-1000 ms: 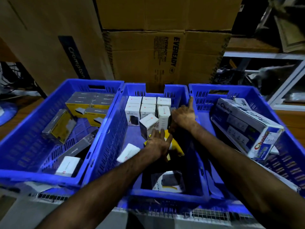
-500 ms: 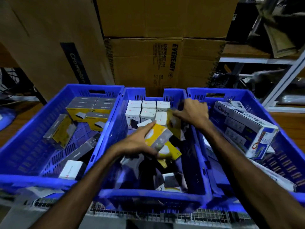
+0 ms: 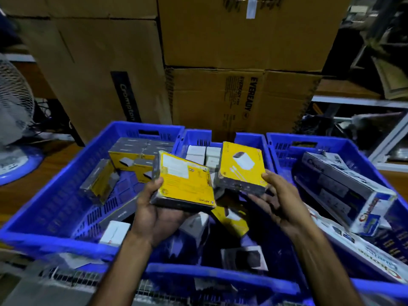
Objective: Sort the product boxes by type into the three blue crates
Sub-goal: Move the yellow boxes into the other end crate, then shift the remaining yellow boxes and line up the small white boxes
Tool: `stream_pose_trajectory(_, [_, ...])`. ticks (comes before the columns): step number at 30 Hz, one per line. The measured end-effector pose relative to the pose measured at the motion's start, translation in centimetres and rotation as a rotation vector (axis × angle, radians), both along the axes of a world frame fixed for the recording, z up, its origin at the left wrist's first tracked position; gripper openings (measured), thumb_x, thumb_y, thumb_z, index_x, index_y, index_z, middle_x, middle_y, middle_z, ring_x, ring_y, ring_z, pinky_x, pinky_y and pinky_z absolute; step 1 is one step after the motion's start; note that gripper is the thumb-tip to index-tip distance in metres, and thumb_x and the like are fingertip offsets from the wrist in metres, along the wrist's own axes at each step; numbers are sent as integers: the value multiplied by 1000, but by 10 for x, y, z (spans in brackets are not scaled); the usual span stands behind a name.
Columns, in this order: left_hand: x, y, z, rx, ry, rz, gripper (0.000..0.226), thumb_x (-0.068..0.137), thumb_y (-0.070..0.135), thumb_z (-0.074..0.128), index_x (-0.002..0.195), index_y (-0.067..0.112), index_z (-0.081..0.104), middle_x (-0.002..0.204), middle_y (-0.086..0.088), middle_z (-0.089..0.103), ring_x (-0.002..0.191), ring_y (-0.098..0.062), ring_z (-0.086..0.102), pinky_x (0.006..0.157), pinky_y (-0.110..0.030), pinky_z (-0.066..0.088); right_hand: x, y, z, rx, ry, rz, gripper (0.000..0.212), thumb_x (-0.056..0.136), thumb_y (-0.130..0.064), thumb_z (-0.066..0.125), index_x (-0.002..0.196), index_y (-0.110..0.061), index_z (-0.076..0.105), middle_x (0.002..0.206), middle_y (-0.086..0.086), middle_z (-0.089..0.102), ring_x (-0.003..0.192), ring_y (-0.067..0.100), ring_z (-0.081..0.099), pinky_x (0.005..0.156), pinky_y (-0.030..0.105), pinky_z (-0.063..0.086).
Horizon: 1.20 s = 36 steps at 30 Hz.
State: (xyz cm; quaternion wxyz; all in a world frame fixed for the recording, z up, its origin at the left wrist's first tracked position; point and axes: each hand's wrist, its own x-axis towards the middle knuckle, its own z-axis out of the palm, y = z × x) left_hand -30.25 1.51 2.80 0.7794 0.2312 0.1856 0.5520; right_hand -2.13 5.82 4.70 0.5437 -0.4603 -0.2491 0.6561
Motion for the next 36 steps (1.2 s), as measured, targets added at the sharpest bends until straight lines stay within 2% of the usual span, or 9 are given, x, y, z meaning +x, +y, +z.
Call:
stream_pose_trajectory(3, [-19, -15, 1, 62, -41, 34, 81, 85, 46, 74, 155, 17, 48, 164, -22, 37, 146, -48, 33, 119, -66, 24, -30, -9, -6, -52, 136, 66, 61, 79, -11, 78, 137, -10, 58, 122, 26, 57, 106, 45, 58, 67, 40, 65])
stream_pose_trajectory(6, [-48, -29, 10, 65, 56, 144, 77, 87, 46, 71, 154, 17, 48, 161, -20, 43, 144, -45, 40, 115, -65, 34, -66, -11, -1, -7, 128, 115, 45, 81, -8, 75, 123, -18, 61, 112, 20, 51, 81, 38, 49, 59, 41, 65])
stream_pose_trajectory(10, [-105, -46, 38, 49, 354, 310, 83, 56, 41, 96, 130, 10, 73, 136, -18, 68, 120, -36, 69, 102, -53, 56, -121, -6, 17, 70, -28, 198, 34, 96, -5, 63, 125, -20, 56, 82, 13, 72, 64, 26, 68, 66, 41, 64])
stream_pose_trajectory(15, [-174, -42, 55, 9, 746, 309, 24, 77, 17, 73, 98, 16, 85, 102, -8, 80, 88, -23, 78, 82, -35, 63, -201, 19, 34, 73, -196, 377, 41, 91, -5, 70, 126, -19, 54, 79, 10, 70, 58, 21, 64, 60, 38, 64])
stream_pose_trajectory(18, [-212, -21, 43, 5, 999, 277, 53, 71, 30, 79, 122, 22, 72, 111, -8, 76, 98, -30, 71, 92, -49, 52, -254, 37, 30, 47, -280, 481, 49, 89, -6, 74, 130, -18, 49, 91, 10, 65, 55, 15, 60, 53, 34, 61])
stream_pose_trajectory(23, [-238, 20, 11, -9, 1289, 344, 85, 69, 33, 86, 147, 23, 55, 136, 4, 65, 122, -13, 60, 87, -21, 49, -303, 50, 15, 161, -402, 443, 68, 90, 14, 57, 139, -28, 36, 76, 6, 53, 54, 17, 49, 50, 29, 47])
stream_pose_trajectory(30, [-242, 7, -5, 192, 1571, 654, 50, 83, 27, 81, 131, 19, 69, 128, -1, 66, 123, -19, 60, 93, -25, 43, -272, 37, -2, 357, -601, 517, 24, 96, 10, 56, 106, -9, 65, 86, 14, 56, 78, 21, 56, 74, 37, 48])
stream_pose_trajectory(33, [-227, -22, -17, 366, 1667, 700, 34, 86, 29, 75, 120, 24, 75, 121, 3, 64, 118, -18, 60, 95, -30, 47, -253, 23, -4, 478, -758, 608, 17, 97, 5, 61, 107, -7, 67, 79, 4, 60, 67, 2, 56, 66, 14, 46])
stream_pose_trajectory(36, [-214, -43, -31, 469, 1687, 628, 26, 86, 36, 71, 109, 25, 77, 109, 9, 64, 105, -18, 62, 87, -34, 51, -239, 11, -11, 568, -882, 688, 18, 97, -2, 65, 112, -10, 69, 82, 0, 66, 64, -3, 57, 63, 17, 44])
